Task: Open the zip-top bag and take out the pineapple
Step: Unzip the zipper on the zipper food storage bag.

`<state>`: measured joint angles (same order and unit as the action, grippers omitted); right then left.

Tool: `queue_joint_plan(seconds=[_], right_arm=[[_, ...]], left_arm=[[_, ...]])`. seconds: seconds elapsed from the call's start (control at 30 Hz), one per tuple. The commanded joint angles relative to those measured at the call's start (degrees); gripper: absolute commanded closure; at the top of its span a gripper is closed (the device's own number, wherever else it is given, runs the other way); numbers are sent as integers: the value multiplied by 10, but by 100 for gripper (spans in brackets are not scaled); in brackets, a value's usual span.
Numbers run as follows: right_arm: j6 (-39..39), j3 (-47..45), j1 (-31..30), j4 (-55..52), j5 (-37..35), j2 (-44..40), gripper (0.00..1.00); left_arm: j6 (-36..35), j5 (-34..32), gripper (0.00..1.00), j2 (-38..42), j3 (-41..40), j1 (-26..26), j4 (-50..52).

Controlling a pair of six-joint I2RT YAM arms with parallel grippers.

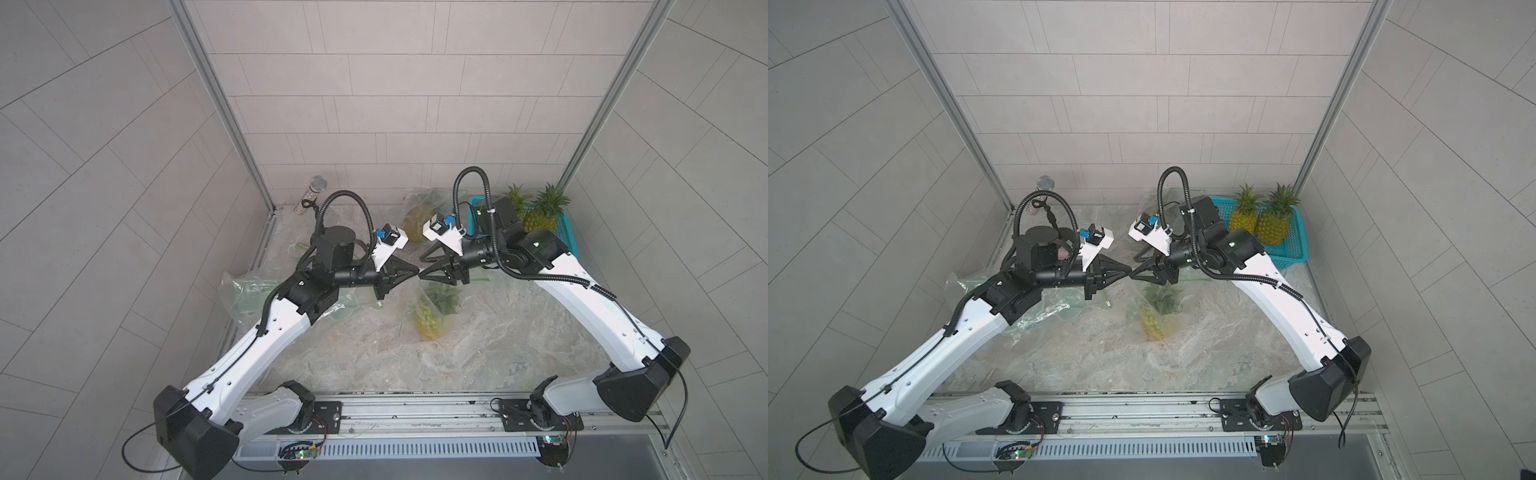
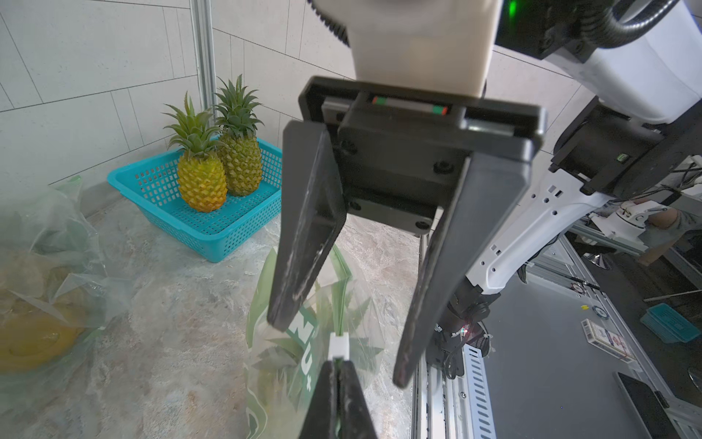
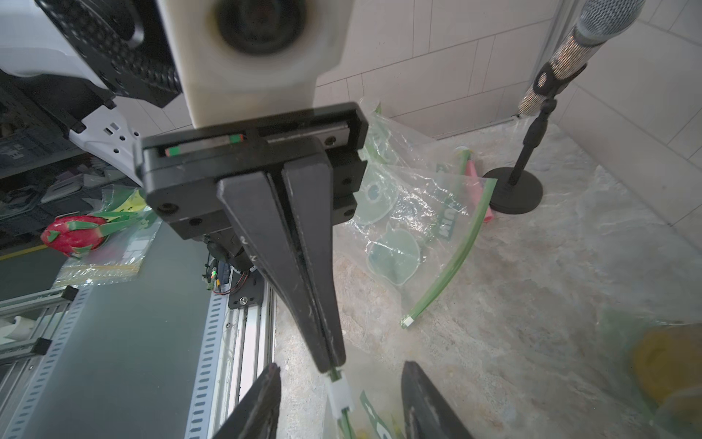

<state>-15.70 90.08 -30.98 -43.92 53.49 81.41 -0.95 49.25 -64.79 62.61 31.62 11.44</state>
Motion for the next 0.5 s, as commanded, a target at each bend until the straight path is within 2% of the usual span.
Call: queue_joint_plan(seconds=[0.0,0.27,0.4,0.47], right_arm=[[-21,18,-3,-24,24,-2,49],[-22,16,-4,-31,26,4,66],[-22,17,-3,-31,25,9,66],[-22,18,-4,-30,25,12,69]], left_arm=[[-16,6,100,20,13,-1,-32],[-19,-9,100,27,10,-1,-30],[-19,-6,100,27,11,-2,-31],[-19,-5,100,27,10,-1,-31]])
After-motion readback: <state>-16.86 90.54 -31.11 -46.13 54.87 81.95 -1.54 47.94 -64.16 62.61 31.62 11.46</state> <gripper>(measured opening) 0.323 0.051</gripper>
